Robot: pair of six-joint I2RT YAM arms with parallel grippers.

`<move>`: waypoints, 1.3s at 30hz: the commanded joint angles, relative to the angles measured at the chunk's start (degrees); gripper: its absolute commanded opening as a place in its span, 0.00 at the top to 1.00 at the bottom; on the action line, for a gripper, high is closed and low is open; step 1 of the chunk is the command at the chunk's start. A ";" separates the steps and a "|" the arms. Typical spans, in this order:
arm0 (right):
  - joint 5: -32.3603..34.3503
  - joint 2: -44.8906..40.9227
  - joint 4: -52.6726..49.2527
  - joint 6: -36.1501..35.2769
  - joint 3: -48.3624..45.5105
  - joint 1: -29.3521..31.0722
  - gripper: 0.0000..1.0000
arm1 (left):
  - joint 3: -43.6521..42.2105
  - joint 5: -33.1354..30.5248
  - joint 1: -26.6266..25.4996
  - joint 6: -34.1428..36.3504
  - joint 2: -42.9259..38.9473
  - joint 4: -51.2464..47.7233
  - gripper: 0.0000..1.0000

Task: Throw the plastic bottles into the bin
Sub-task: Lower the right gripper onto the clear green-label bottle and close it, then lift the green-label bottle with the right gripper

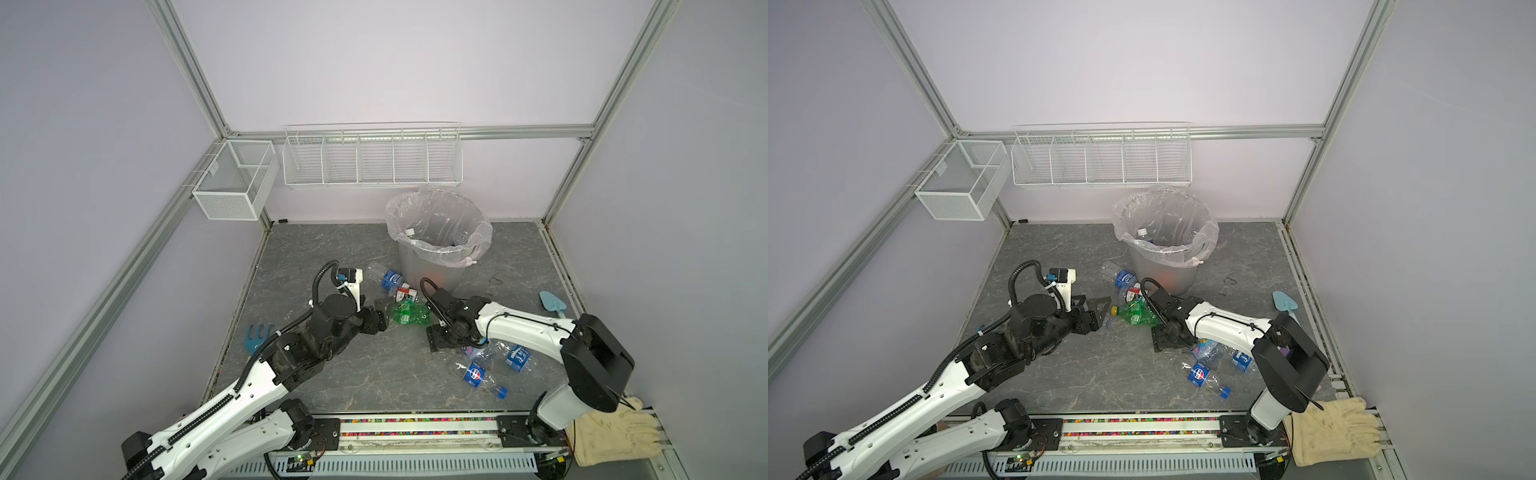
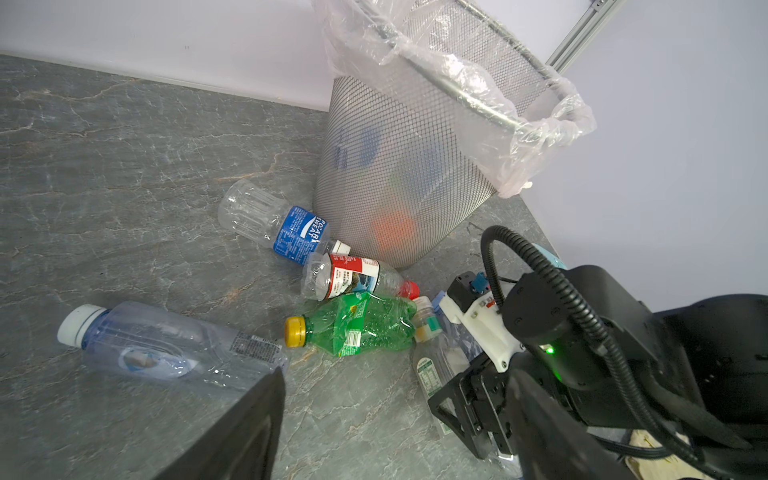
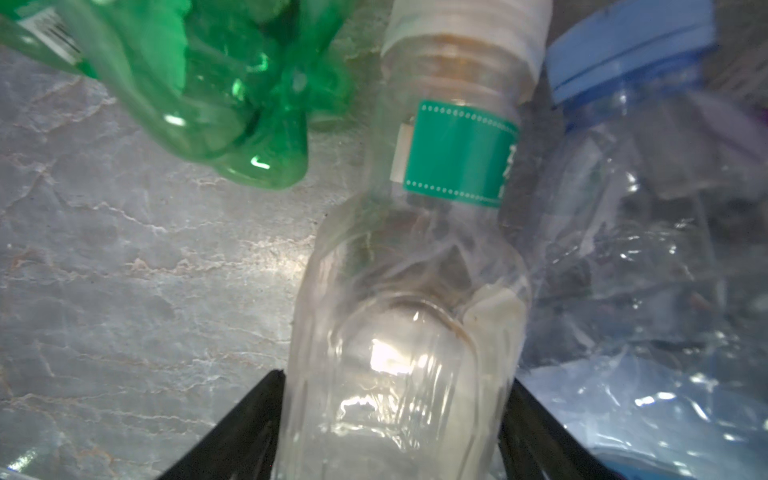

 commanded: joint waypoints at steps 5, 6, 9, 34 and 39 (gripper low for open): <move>1.28 0.46 0.54 1.72 -0.13 0.82 0.57 | -1.06 -0.92 -0.27 -1.14 -1.58 -1.12 0.18; 1.44 0.25 0.53 1.72 -0.15 0.82 0.62 | -1.06 -1.03 -0.20 -1.15 -1.59 -1.16 0.18; 1.37 -0.10 0.62 1.58 -0.23 0.95 0.78 | -1.06 -1.07 -0.20 -1.13 -1.61 -1.12 0.18; 6.47 -13.19 -4.38 -2.00 3.78 4.93 0.93 | -0.97 -0.72 -0.28 -1.37 -1.31 -0.66 0.19; 6.64 -15.88 -4.40 -4.72 4.91 6.55 0.93 | -0.88 -0.61 -0.27 -1.36 -1.18 -0.39 0.19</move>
